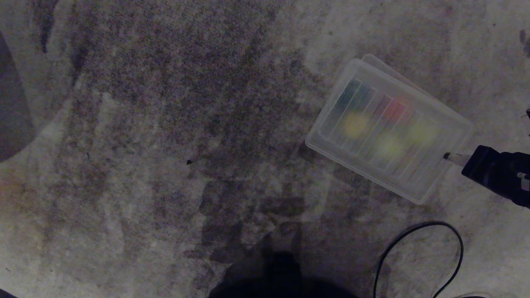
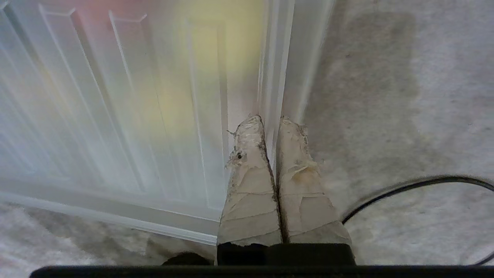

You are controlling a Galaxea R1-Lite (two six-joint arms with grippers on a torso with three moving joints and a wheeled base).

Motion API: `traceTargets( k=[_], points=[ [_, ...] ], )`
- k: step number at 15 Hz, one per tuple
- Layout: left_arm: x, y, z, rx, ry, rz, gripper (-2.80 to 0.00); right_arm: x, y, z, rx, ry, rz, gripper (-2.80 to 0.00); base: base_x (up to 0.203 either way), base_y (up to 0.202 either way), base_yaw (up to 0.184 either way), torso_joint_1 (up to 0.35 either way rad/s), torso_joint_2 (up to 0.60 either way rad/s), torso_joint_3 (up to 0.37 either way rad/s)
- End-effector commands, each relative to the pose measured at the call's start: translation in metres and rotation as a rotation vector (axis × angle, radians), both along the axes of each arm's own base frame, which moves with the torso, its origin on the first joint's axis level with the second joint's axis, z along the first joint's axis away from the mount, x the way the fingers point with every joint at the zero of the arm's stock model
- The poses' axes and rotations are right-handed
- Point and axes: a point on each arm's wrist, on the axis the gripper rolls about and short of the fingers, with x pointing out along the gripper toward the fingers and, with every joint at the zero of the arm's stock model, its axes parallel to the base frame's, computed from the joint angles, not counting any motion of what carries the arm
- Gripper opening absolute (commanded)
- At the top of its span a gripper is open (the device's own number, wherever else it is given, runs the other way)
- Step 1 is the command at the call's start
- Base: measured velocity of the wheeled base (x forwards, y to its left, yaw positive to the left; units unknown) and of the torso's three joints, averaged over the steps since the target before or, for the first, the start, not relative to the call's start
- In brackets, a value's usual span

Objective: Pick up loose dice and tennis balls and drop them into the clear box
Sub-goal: Close the lid

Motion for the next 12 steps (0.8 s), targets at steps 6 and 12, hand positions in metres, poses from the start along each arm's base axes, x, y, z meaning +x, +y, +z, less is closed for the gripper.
traceTargets(
  k=[6, 12],
  points=[
    [0.0002, 0.0, -0.0004, -0.001, 0.002, 0.0, -2.8, 0.0089, -0.0124, -0.0083, -0.058, 0.034, -0.046, -2.8, 0.0, 0.0, 0.0, 0.0, 0.0, 0.0],
    [0.0002, 0.0, -0.0006, -0.001, 0.004, 0.0, -2.8, 0.0107, -0.0149, -0.0086, -0.104, 0.025, -0.047, 0.0, 0.0, 0.0, 0.0, 0.0, 0.0, 0.0]
  ],
)
